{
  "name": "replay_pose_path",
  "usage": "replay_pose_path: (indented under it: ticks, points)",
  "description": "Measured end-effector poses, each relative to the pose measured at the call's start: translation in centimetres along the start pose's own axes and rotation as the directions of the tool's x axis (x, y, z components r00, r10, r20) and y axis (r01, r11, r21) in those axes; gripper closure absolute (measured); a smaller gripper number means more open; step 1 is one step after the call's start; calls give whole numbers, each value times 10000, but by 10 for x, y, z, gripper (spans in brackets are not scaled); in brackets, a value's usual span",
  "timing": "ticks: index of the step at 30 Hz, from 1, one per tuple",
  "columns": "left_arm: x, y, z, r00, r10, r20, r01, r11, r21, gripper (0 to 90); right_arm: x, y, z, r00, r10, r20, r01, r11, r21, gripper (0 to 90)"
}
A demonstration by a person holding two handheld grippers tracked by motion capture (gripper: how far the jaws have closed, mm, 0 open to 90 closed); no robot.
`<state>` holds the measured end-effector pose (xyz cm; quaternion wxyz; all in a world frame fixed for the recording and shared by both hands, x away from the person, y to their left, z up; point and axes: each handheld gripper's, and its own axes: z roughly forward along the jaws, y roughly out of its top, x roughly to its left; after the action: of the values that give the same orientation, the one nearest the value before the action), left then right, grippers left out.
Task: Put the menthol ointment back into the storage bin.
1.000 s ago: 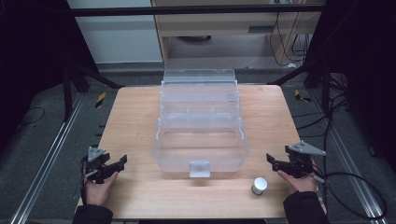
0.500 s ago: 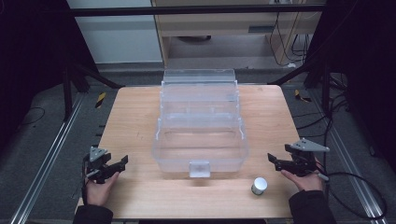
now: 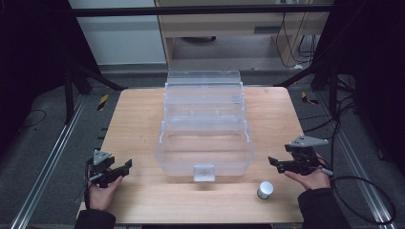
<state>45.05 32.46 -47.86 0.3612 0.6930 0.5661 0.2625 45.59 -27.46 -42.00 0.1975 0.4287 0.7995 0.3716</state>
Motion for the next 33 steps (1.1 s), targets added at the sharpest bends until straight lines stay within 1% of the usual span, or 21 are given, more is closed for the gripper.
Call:
replay_pose_path:
  ticks: [1,2,4,7,9,13,16,18,19,21,23,27,30,31,32,33]
  points:
    - [0,0,0,10000,38,25,-38,10000,30,259,1,4,0,9997,-219,-49,220,9995,213,177]
    - [0,0,0,10000,38,25,-38,10000,30,259,1,4,0,9997,-219,-49,220,9995,213,177]
    - [0,0,0,10000,32,48,-32,10000,13,259,3,10,-2,9982,-579,-174,587,9973,434,176]
    - [-1,0,0,10000,48,75,-48,10000,26,259,6,17,-4,9959,-799,-433,831,9937,756,165]
    - [-1,0,0,9999,68,81,-69,10000,44,259,7,19,-4,9950,-872,-479,909,9924,826,165]
    - [-1,0,1,9999,110,89,-111,9999,71,259,11,26,-6,9884,-1295,-790,1376,9845,1086,165]
    - [-2,0,1,9998,150,110,-151,9998,112,258,13,29,-8,9837,-1527,-954,1636,9792,1199,174]
    - [-2,0,2,9998,169,111,-171,9998,130,258,14,31,-9,9814,-1596,-1063,1728,9765,1286,175]
    - [-2,0,2,9998,172,107,-173,9998,133,258,15,33,-11,9792,-1690,-1125,1842,9727,1415,177]
    - [-3,0,2,9997,204,117,-206,9997,154,257,16,34,-11,9784,-1735,-1128,1888,9715,1435,178]
    - [-3,0,2,9997,217,133,-219,9996,170,258,17,35,-12,9746,-1864,-1239,2040,9677,1484,178]
    - [-3,-1,3,9996,241,135,-244,9995,224,257,21,38,-14,9661,-2171,-1398,2395,9556,1716,185]
    - [-3,-1,3,9995,268,144,-272,9993,257,257,24,40,-14,9532,-2524,-1664,2831,9384,1981,186]
    - [-4,-1,3,9995,280,146,-284,9993,262,257,26,40,-14,9513,-2568,-1706,2892,9350,2053,187]
    - [-4,-1,3,9995,280,146,-284,9993,262,257,26,40,-14,9513,-2568,-1706,2892,9350,2053,187]
    - [-4,-1,3,9995,297,138,-300,9992,267,257,27,41,-14,9477,-2645,-1785,2991,9314,2076,188]
